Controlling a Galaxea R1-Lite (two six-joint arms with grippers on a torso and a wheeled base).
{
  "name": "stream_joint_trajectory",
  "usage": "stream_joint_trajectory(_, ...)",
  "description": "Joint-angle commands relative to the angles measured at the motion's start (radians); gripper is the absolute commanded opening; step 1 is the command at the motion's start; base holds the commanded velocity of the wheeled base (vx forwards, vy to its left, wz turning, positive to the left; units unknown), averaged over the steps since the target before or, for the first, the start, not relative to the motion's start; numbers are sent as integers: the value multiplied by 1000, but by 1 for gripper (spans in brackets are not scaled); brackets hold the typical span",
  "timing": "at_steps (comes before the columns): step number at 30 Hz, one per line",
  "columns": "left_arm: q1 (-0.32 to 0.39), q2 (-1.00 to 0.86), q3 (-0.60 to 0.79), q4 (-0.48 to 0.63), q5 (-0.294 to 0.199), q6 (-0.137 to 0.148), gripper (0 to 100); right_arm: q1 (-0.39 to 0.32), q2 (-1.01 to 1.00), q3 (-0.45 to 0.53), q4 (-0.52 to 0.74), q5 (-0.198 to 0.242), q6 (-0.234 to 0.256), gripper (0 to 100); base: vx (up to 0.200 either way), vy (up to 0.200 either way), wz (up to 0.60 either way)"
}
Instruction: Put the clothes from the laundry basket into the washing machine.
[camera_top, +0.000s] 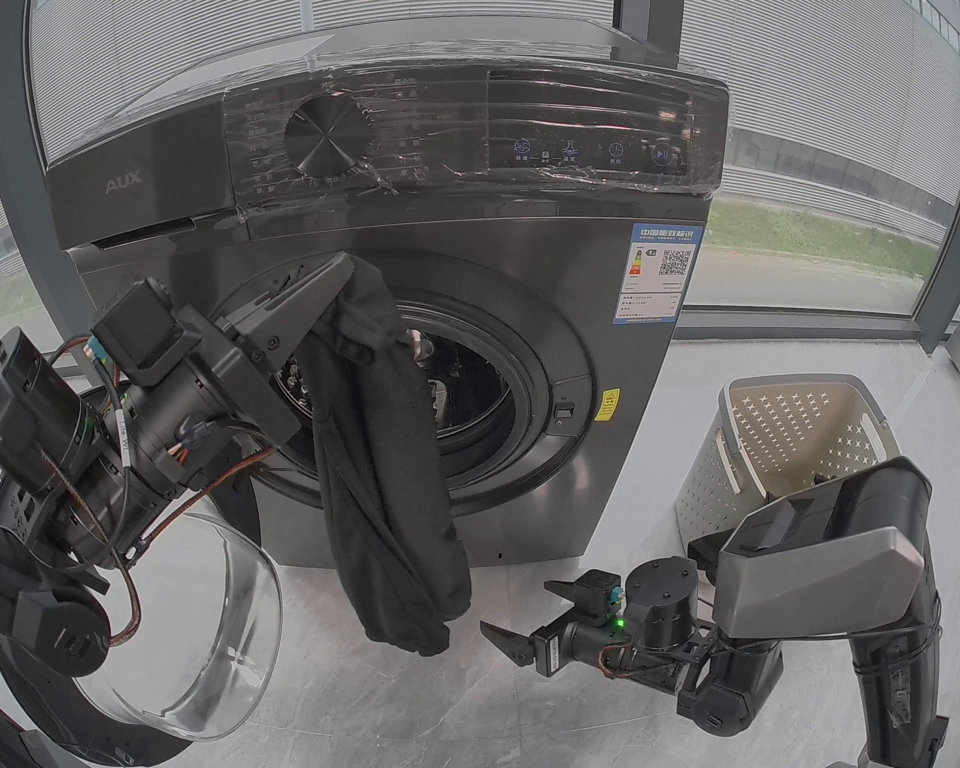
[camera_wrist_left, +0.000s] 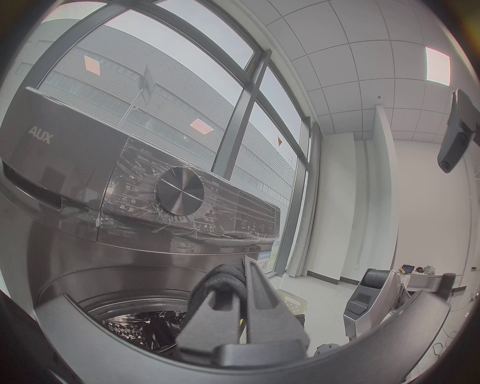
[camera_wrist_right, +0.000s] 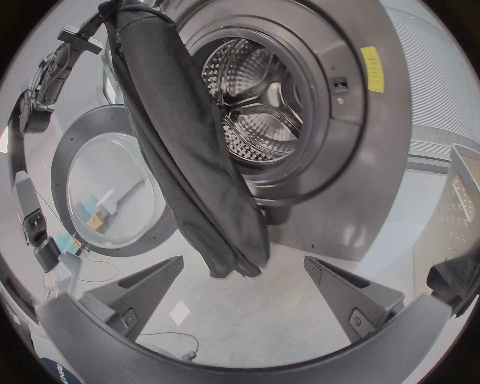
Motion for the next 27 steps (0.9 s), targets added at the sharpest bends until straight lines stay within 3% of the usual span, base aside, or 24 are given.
stream_joint_trajectory(1,-3,-3,-6,-1,-1,-1,0,-5,43,-70,5,25,-1,100,0,0,0)
stream_joint_trajectory(11,-9,-6,-3,-6,-3,-1,0,-60,170,-214,8,40,-31,100,0,0,0)
stream_joint_trajectory(27,-9,-6,2,-12,-6,-2,0,-34,216,-312,30,72,-31,100,0,0,0)
